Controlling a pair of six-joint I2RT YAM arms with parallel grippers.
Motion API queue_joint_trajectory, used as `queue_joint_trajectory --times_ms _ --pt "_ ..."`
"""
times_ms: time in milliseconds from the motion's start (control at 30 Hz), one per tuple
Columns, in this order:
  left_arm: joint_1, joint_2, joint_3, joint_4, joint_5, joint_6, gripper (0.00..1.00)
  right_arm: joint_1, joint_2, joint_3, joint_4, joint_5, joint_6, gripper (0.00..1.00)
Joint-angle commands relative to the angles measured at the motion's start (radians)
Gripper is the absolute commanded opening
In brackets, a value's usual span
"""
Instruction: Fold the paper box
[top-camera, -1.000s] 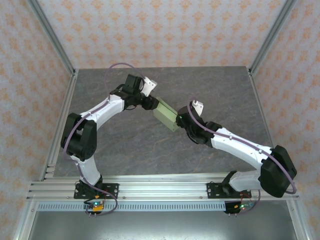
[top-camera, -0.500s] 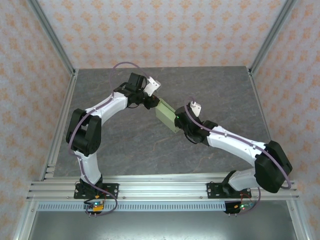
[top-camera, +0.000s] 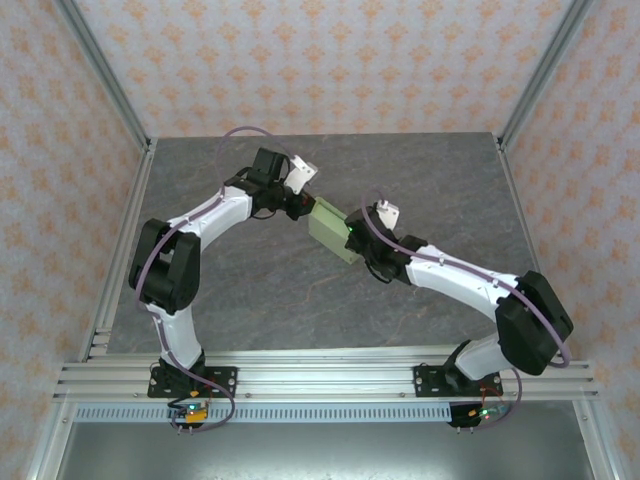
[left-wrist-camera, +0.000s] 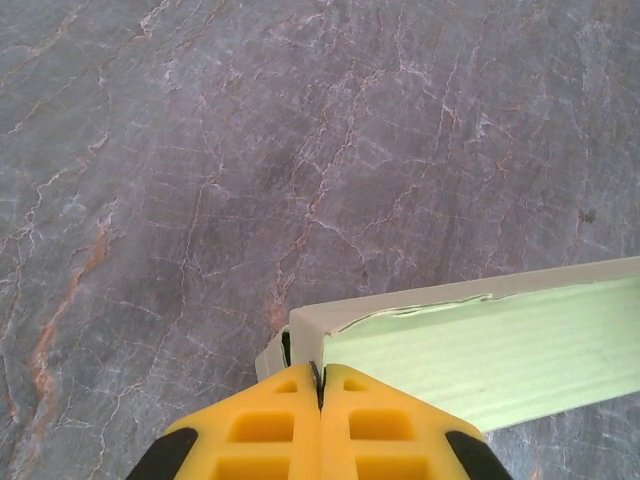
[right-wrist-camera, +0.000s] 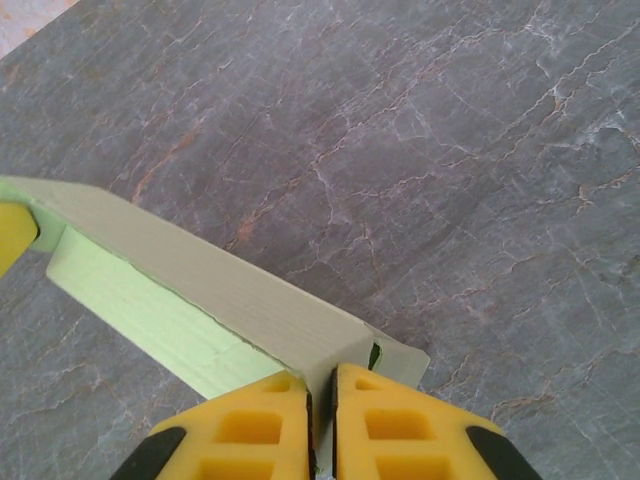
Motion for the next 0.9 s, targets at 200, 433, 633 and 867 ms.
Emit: queue_joint_trajectory --times_ms 200,433,633,867 --pt "-0.024 -0.055 -0.069 0.013 -0.013 -0.098 0.02 -0.011 0.015 0.039 0.030 -0.007 -0.022 0.08" --pt "-0.043 -0.090 -0.131 0.071 -0.040 -0.166 0.03 -0.018 0.012 0.072 0.016 -0.018 -0.045 0.08" --pt "-0.056 -0.109 -0.167 0.107 -0.072 -0.209 0.03 -0.019 0.026 0.078 0.018 -0.036 -0.040 0.07" --pt "-0.060 -0.112 -0.172 0.107 -0.092 -0.231 0.03 -0.021 0.032 0.086 0.015 -0.041 -0.038 0.07"
